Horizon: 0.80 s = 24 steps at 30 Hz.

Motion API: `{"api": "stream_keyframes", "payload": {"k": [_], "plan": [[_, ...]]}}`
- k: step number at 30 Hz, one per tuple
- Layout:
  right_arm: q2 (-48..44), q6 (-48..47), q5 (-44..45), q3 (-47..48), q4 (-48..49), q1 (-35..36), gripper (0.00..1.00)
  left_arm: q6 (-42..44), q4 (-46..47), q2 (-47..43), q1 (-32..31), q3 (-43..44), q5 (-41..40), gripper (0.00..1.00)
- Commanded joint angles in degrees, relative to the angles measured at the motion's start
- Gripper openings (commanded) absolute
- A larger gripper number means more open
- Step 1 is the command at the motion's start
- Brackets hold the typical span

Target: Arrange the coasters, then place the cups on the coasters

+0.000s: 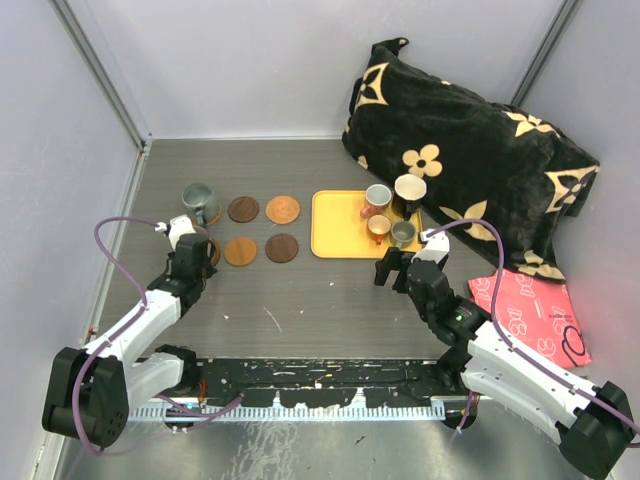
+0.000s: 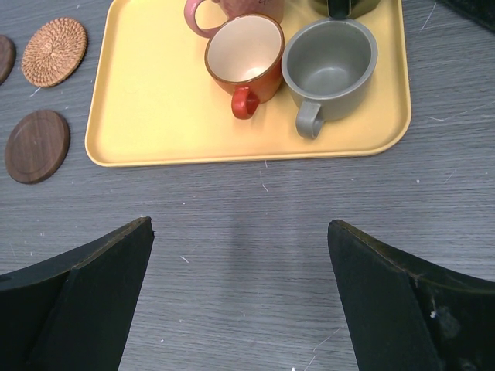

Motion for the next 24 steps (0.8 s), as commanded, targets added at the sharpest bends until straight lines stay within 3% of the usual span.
{"api": "stream_keyframes", "payload": {"k": [1, 10, 18, 24], "plan": [[-1.1, 0.4, 0.6, 0.0, 2.7, -0.1, 1.0, -1.0, 2.5, -1.8, 0.2, 3.4, -1.3, 0.16], [-1.6, 0.5, 0.6, -0.1, 2.6, 0.0, 1.0, -1.3, 1.8, -2.2, 0.2, 3.2, -1.8, 0.23], [-1.8, 0.4, 0.5, 0.0, 2.7, -0.1, 1.0, -1.5, 1.1, -2.0, 0.3, 3.6, -1.9, 0.35], [-2.1, 0.5, 0.5, 0.1, 2.5, -0.1, 1.0, -2.5, -0.8, -3.0, 0.2, 3.4, -2.3, 0.37]]}}
